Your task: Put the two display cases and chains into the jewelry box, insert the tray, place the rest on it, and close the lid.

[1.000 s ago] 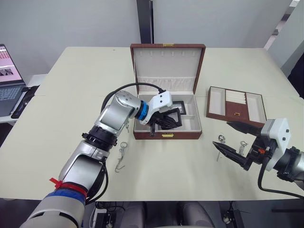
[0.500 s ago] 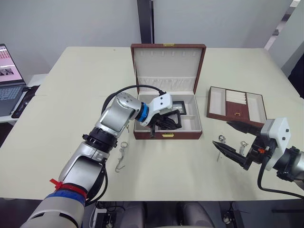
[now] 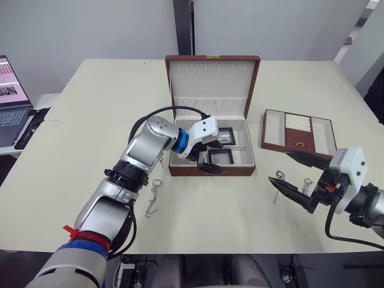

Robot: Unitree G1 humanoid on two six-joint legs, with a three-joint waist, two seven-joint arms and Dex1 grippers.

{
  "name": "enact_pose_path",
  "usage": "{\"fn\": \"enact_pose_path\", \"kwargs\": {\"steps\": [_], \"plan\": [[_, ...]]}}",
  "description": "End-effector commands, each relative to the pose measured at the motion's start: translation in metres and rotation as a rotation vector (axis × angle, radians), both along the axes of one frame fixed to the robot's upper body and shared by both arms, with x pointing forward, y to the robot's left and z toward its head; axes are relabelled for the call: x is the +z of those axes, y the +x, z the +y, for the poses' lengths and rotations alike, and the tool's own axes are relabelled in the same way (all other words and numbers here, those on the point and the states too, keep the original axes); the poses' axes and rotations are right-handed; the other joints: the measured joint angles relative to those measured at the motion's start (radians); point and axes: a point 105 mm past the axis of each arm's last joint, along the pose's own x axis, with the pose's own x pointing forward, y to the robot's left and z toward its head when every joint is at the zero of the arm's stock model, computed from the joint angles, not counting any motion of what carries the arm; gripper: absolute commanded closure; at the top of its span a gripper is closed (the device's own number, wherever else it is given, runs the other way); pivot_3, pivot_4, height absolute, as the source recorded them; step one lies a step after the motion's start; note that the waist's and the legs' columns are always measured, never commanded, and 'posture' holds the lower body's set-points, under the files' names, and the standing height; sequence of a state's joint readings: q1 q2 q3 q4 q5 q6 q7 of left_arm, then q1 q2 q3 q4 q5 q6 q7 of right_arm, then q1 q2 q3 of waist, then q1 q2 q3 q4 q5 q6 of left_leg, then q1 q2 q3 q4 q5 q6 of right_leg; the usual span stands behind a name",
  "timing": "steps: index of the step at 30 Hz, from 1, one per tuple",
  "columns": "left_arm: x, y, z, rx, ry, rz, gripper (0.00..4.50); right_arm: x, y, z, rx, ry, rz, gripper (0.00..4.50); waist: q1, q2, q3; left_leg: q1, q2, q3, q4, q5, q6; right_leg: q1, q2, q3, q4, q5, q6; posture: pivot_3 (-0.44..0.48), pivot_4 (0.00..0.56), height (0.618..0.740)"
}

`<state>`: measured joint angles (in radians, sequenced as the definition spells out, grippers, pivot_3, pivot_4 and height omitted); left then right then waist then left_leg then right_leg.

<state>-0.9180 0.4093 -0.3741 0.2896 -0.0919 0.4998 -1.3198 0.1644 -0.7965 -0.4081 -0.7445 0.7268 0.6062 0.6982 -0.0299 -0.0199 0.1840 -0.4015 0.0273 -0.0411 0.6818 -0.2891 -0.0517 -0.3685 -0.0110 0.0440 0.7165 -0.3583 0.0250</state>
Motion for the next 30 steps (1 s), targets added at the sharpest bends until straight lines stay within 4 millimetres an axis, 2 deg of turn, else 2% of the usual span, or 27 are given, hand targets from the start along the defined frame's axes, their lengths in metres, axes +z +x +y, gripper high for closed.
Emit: {"fn": "enact_pose_path", "kwargs": {"steps": [1, 7, 10, 17, 24, 30], "plan": [[0.023, 0.001, 0.003, 0.002, -0.094, -0.016, 0.03, 0.006, 0.0, -0.003, 0.008, -0.01, -0.023, 0.0, 0.0, 0.0, 0.0, 0.0, 0.0, 0.0, 0.0, 0.0, 0.0, 0.0, 0.0, 0.0, 0.0, 0.0, 0.0, 0.0, 0.15, 0.74], [0.05, -0.004, 0.031, 0.049, -0.238, -0.001, 0.03, 0.0, 0.005, -0.023, -0.014, -0.01, 0.018, 0.0, -0.003, 0.0, 0.0, 0.0, 0.001, 0.0, 0.0, 0.0, 0.0, 0.0, 0.0, 0.0, 0.0, 0.0, 0.0, 0.0, 0.15, 0.74], [0.057, -0.008, 0.062, 0.145, -0.285, 0.007, 0.03, -0.007, 0.01, -0.044, -0.048, -0.007, 0.053, 0.0, -0.004, 0.0, 0.0, 0.001, 0.001, 0.0, 0.0, 0.0, 0.0, 0.0, 0.0, 0.0, 0.0, 0.0, 0.0, 0.0, 0.15, 0.74], [0.06, -0.023, 0.14, 0.452, -0.336, -0.002, 0.03, -0.024, 0.024, -0.086, -0.126, 0.007, 0.123, 0.0, -0.002, 0.0, 0.0, 0.001, 0.002, 0.0, 0.0, 0.0, 0.0, 0.0, -0.001, 0.0, 0.0, 0.0, 0.0, 0.0, 0.15, 0.74], [0.045, -0.056, 0.224, 0.806, -0.262, -0.033, 0.03, -0.036, 0.037, -0.125, -0.199, -0.012, 0.169, 0.0, -0.005, 0.001, 0.0, 0.002, 0.002, 0.0, -0.001, 0.0, 0.0, 0.0, -0.006, 0.0, 0.0, 0.0, 0.0, 0.0, 0.15, 0.74], [0.022, -0.088, 0.268, 0.995, -0.199, -0.046, 0.03, -0.047, 0.043, -0.151, -0.242, -0.044, 0.208, 0.0, -0.002, 0.001, 0.0, 0.002, 0.002, 0.0, -0.001, 0.0, 0.0, 0.0, -0.007, 0.0, -0.001, 0.0, 0.0, 0.0, 0.15, 0.74]]}}
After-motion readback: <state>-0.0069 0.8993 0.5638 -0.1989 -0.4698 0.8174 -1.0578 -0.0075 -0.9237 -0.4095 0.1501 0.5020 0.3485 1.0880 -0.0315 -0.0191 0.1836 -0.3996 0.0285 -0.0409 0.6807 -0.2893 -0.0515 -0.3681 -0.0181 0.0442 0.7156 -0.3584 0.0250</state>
